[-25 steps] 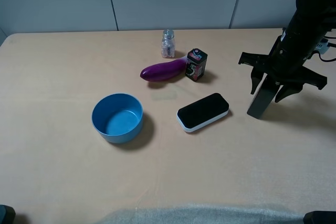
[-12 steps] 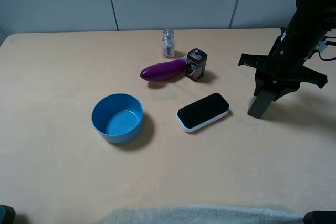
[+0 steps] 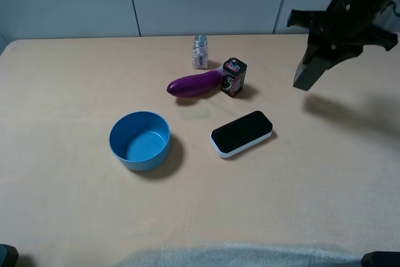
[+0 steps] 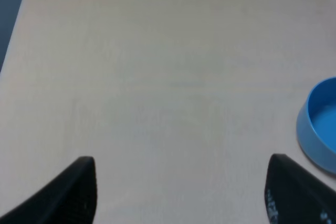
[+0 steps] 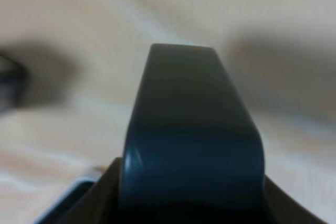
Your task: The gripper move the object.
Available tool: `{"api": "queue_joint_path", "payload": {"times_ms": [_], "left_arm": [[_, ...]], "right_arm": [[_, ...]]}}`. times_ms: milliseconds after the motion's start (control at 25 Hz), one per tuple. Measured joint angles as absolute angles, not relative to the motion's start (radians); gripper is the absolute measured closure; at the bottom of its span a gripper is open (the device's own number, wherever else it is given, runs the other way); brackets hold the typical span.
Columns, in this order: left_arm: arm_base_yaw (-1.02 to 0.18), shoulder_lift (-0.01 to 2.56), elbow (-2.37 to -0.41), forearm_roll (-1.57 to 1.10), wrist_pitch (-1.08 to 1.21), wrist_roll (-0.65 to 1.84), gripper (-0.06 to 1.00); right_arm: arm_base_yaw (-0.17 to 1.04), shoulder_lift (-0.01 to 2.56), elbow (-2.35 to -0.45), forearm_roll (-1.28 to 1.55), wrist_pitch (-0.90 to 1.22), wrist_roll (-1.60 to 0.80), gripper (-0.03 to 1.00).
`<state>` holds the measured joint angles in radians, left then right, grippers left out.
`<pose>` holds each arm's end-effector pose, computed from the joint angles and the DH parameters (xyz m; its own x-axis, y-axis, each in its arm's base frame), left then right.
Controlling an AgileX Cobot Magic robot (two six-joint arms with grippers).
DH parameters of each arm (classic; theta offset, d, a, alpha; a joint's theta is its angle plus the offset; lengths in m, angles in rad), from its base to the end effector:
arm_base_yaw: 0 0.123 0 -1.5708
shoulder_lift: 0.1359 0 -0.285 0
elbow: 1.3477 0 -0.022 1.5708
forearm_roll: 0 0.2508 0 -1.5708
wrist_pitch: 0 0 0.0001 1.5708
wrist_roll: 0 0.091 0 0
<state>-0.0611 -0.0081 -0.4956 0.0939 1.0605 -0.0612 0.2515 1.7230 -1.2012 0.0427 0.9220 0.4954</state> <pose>-0.0053 0.0078 0.2763 -0.4498 0.0123 -0.8931 -0.0189 0.9996 0.0233 0.3256 0.0869 0.2217 -0.9480 0.2702 -0.1682 0.2494 0.9590 0.1349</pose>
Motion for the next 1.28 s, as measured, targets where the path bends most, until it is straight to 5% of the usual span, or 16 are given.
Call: {"api": "queue_joint_path", "payload": {"times_ms": [520, 1280], "left_arm": [[-0.061, -0.008, -0.496, 0.094, 1.060, -0.061, 0.21], [-0.061, -0.008, -0.496, 0.094, 1.060, -0.061, 0.21]], "right_arm": [[0.273, 1.658, -1.504, 0.000, 1.074, 0.331, 0.67], [0.584, 1.898, -1.845, 0.021, 1.161, 0.182, 0.67]]}}
